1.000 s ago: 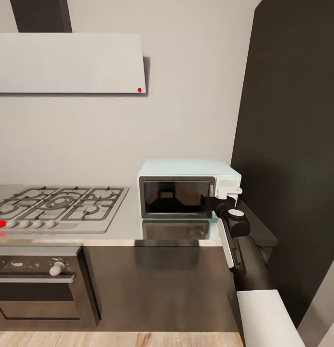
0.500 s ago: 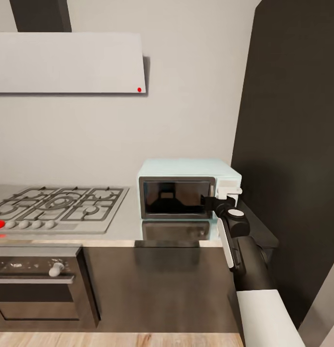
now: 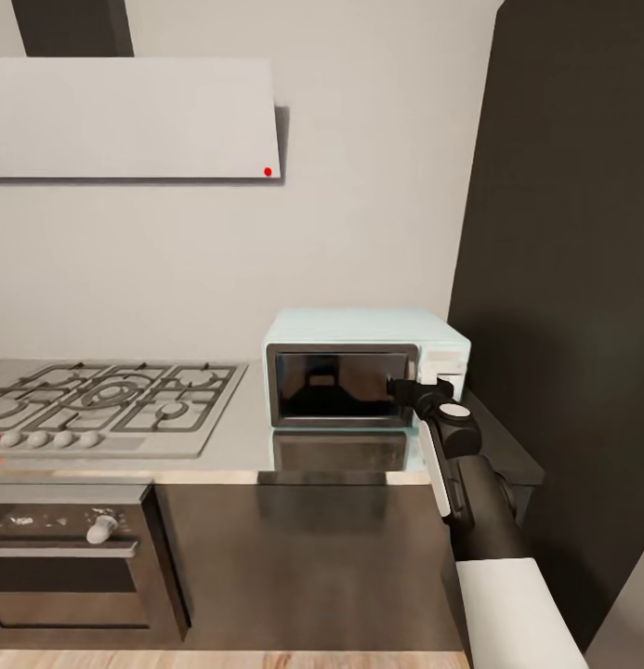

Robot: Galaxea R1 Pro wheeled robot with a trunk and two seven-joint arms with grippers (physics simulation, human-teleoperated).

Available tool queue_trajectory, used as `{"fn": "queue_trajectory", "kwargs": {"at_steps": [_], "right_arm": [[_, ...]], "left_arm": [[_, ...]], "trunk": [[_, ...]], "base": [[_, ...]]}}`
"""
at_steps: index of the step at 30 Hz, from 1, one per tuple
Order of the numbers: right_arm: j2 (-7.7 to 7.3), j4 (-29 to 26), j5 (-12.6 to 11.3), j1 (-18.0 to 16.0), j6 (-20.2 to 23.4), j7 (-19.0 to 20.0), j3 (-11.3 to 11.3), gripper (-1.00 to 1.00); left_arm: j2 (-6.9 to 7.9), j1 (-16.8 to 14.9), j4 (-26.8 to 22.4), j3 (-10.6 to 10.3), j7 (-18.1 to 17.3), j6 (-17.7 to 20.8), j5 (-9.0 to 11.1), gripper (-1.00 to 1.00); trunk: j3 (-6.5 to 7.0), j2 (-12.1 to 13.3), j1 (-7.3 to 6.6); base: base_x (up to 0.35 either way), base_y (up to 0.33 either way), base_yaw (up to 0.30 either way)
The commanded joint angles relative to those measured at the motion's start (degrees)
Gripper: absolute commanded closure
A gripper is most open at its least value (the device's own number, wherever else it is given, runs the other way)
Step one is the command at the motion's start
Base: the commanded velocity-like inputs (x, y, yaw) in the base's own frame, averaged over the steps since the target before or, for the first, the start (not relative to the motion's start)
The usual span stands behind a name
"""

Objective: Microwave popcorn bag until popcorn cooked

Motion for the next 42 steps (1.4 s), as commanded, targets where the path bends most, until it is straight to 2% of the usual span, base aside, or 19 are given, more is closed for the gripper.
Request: {"fn": "queue_trajectory", "kwargs": {"at_steps": [1, 8, 12, 16, 28, 33, 42], "right_arm": [[0.02, -0.1, 0.5, 0.0, 0.4, 0.1, 0.0, -1.0], [0.02, -0.1, 0.5, 0.0, 0.4, 0.1, 0.0, -1.0], [-0.93, 1.1, 0.5, 0.0, 0.4, 0.1, 0.0, -1.0], [-1.25, 1.4, 0.5, 0.0, 0.4, 0.1, 0.0, -1.0], [-1.28, 1.5, 0.5, 0.0, 0.4, 0.1, -0.1, -1.0], [-1.28, 2.3, 0.5, 0.0, 0.4, 0.0, -1.1, -1.0], [-1.29, 2.8, 0.5, 0.0, 0.4, 0.0, -1.3, -1.0]], "left_arm": [[0.0, 0.0, 0.0, 0.0, 0.0, -0.1, 0.1, -1.0], [0.0, 0.0, 0.0, 0.0, 0.0, -0.1, 0.1, -1.0], [0.0, 0.0, 0.0, 0.0, 0.0, -0.1, 0.1, -1.0], [-0.04, 0.0, 0.0, 0.1, 0.0, -0.1, 0.1, -1.0], [-0.09, 0.0, 0.0, 0.1, 0.0, -0.1, 0.1, -1.0], [-0.09, 0.0, 0.0, 0.1, 0.0, -0.1, 0.1, -1.0], [-0.1, 0.0, 0.0, 0.1, 0.0, -0.1, 0.1, -1.0]], "trunk": [[-0.06, 0.0, 0.01], [-0.06, 0.0, 0.01], [-0.06, 0.0, 0.01], [-0.06, 0.0, 0.01], [-0.06, 0.0, 0.01], [-0.06, 0.0, 0.01], [-0.06, 0.0, 0.01]], "base": [[0.102, 0.0, 0.0], [0.106, 0.0, 0.0], [0.09, 0.0, 0.0], [0.023, 0.0, 0.0], [0.001, 0.0, 0.0], [0.0, 0.0, 0.0], [0.0, 0.0, 0.0]]}}
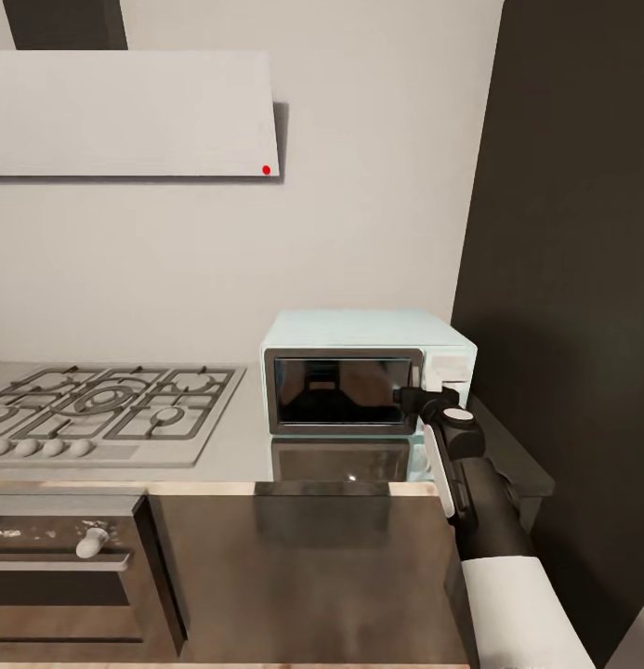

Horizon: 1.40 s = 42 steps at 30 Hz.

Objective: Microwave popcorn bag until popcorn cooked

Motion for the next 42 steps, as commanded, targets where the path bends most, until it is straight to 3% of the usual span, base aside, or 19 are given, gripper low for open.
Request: {"fn": "queue_trajectory", "kwargs": {"at_steps": [1, 32, 33, 42], "right_arm": [[0.01, 0.4, 0.6, 0.0, 0.3, 0.2, -0.1, -1.0], [-0.03, 1.8, 1.0, 0.0, 0.3, 0.4, -0.1, -1.0], [-0.03, 1.8, 1.0, 0.0, 0.3, 0.5, -0.1, 1.0], [-0.03, 1.8, 0.9, 0.0, 0.3, 0.5, -0.1, 1.0]], "left_arm": [[0.0, 0.0, 0.0, 0.0, 0.0, -0.1, 0.1, -1.0], [0.0, 0.0, 0.0, 0.0, 0.0, -0.1, 0.1, -1.0], [0.0, 0.0, 0.0, 0.0, 0.0, -0.1, 0.1, -1.0], [0.0, 0.0, 0.0, 0.1, 0.0, -0.1, 0.1, -1.0]], "trunk": [[-0.06, 0.0, 0.0], [-0.06, 0.0, 0.0], [-0.06, 0.0, 0.0], [-0.06, 0.0, 0.0]], "base": [[0.0, 0.0, 0.0], [0.025, 0.0, 0.0], [0.0, 0.0, 0.0], [0.0, 0.0, 0.0]]}}
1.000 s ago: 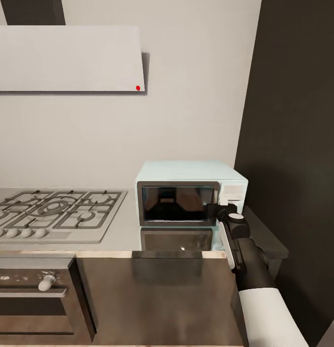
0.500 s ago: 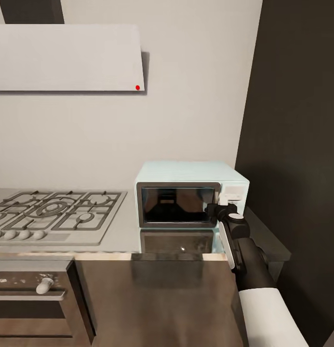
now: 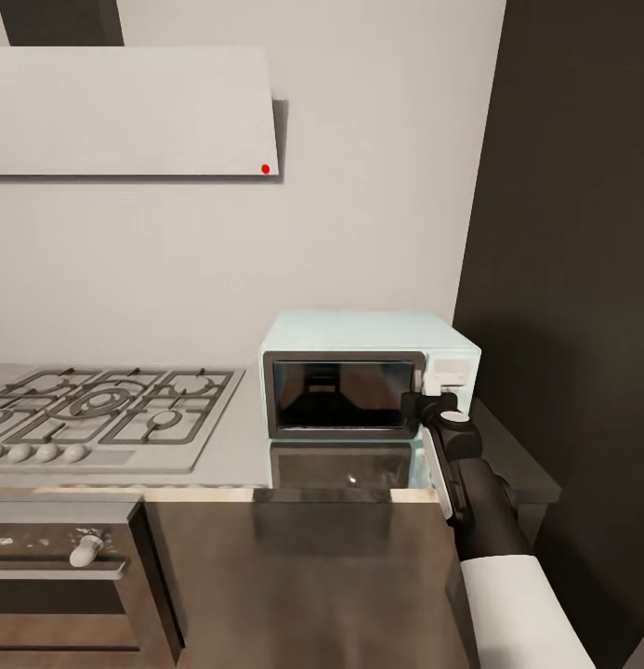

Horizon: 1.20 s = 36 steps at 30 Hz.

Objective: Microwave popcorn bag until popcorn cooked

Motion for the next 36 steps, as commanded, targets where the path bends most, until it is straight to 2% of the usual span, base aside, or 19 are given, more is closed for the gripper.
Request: {"fn": "queue_trajectory", "kwargs": {"at_steps": [1, 17, 30, 36], "right_arm": [[0.08, 0.0, -1.6, 0.0, 0.1, 0.3, 0.0, 1.0], [0.08, 0.0, -1.8, 0.0, 0.1, 0.1, 0.0, 1.0], [0.08, 0.0, -1.7, 0.0, 0.2, 0.1, 0.0, 1.0], [-0.17, 0.0, -1.7, 0.0, 0.1, 0.1, -0.2, 1.0]], "left_arm": [[-0.01, 0.0, 0.0, 0.0, 0.0, -0.1, 0.1, -1.0], [-0.06, 0.0, 0.0, 0.1, 0.0, -0.1, 0.1, -1.0], [-0.09, 0.0, 0.0, 0.1, 0.0, -0.1, 0.1, -1.0], [-0.09, 0.0, 0.0, 0.1, 0.0, -0.1, 0.9, -1.0]], "trunk": [[-0.06, 0.0, 0.0], [-0.06, 0.0, 0.0], [-0.06, 0.0, 0.0], [-0.06, 0.0, 0.0]], "base": [[0.0, 0.0, 0.0], [-0.005, 0.004, 0.0], [-0.235, 0.157, 0.0], [-0.164, 0.019, 0.0]]}}
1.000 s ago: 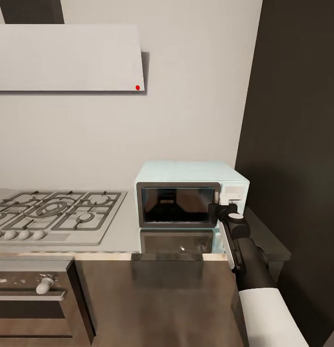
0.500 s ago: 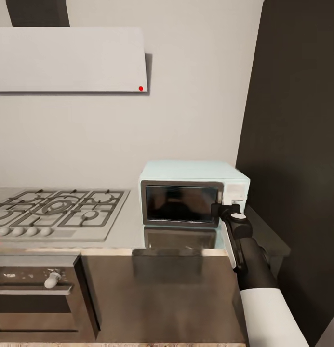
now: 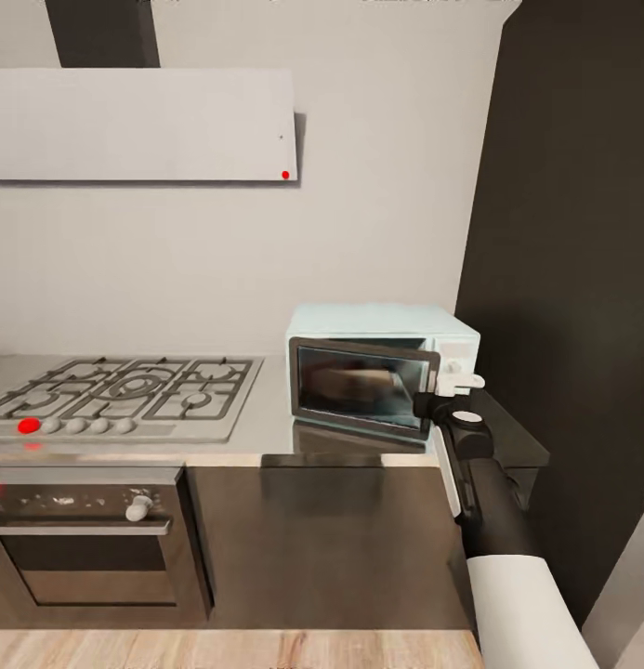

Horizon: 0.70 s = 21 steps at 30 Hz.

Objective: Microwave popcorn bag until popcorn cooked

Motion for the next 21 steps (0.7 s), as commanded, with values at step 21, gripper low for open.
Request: {"fn": "queue_trajectory", "kwargs": {"at_steps": [21], "right_arm": [[-0.75, 0.6, -2.2, 0.0, 0.0, 0.5, 3.3, 1.0]], "left_arm": [[0.09, 0.0, 0.0, -0.1, 0.0, -0.1, 1.8, -1.0]], "trunk": [[-0.07, 0.0, -0.01]], "base": [[-0.129, 0.0, 0.0]]}}
